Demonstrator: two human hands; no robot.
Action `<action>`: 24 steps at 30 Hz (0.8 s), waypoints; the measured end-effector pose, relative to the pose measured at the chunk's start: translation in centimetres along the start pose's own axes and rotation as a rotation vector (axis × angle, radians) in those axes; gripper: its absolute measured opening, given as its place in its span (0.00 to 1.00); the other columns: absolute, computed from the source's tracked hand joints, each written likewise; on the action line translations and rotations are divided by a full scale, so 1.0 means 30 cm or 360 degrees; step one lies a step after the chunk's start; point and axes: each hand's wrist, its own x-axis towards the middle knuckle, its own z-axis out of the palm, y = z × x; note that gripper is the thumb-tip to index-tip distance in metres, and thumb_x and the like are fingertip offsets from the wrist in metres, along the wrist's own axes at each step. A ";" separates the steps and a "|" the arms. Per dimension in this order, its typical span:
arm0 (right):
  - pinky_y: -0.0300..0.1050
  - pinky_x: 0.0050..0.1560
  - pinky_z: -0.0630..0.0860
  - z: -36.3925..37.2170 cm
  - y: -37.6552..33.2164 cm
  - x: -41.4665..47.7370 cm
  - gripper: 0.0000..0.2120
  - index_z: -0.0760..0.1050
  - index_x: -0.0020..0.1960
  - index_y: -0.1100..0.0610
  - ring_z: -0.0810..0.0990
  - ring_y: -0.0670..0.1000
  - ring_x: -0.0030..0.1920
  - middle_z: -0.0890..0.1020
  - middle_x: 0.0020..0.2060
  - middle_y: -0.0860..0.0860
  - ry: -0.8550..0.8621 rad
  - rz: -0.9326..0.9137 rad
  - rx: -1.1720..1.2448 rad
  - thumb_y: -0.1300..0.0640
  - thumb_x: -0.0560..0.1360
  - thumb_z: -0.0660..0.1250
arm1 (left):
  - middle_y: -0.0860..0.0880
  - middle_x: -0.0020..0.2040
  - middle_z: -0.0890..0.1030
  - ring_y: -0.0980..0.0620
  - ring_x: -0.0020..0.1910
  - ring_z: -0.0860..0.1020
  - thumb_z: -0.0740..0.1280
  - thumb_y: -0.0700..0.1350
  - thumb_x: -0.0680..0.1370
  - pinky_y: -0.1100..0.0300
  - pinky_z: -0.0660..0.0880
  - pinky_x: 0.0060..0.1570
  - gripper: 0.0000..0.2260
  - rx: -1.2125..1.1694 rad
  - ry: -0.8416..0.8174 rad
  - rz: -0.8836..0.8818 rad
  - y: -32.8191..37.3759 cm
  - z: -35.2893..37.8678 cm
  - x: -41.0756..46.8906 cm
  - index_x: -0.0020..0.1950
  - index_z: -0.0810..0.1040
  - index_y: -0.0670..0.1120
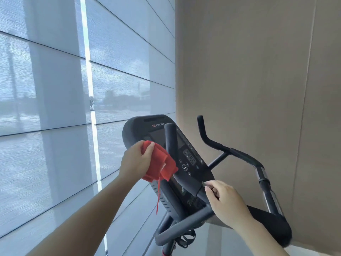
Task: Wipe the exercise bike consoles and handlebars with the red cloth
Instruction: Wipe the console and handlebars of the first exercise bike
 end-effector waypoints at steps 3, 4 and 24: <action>0.32 0.54 0.69 0.012 0.005 0.001 0.14 0.74 0.61 0.48 0.74 0.39 0.54 0.77 0.56 0.40 0.0063 0.0068 -0.0026 0.49 0.79 0.55 | 0.58 0.42 0.78 0.53 0.45 0.76 0.59 0.53 0.78 0.58 0.70 0.44 0.10 -0.0193 0.0132 0.0005 0.042 -0.013 0.096 0.50 0.78 0.52; 0.31 0.53 0.68 0.014 0.006 0.002 0.13 0.74 0.60 0.47 0.73 0.38 0.53 0.77 0.55 0.40 0.0091 0.0091 -0.0021 0.49 0.79 0.56 | 0.61 0.40 0.77 0.57 0.44 0.76 0.59 0.53 0.78 0.60 0.70 0.44 0.09 -0.0309 0.0202 0.0021 0.067 -0.015 0.123 0.48 0.77 0.52; 0.24 0.47 0.67 0.015 0.014 -0.019 0.12 0.76 0.58 0.48 0.74 0.36 0.49 0.77 0.51 0.38 0.0224 0.0219 -0.0111 0.50 0.78 0.59 | 0.41 0.67 0.73 0.42 0.68 0.69 0.65 0.48 0.76 0.46 0.69 0.65 0.21 0.0827 0.0077 0.1426 -0.010 0.243 0.035 0.66 0.73 0.39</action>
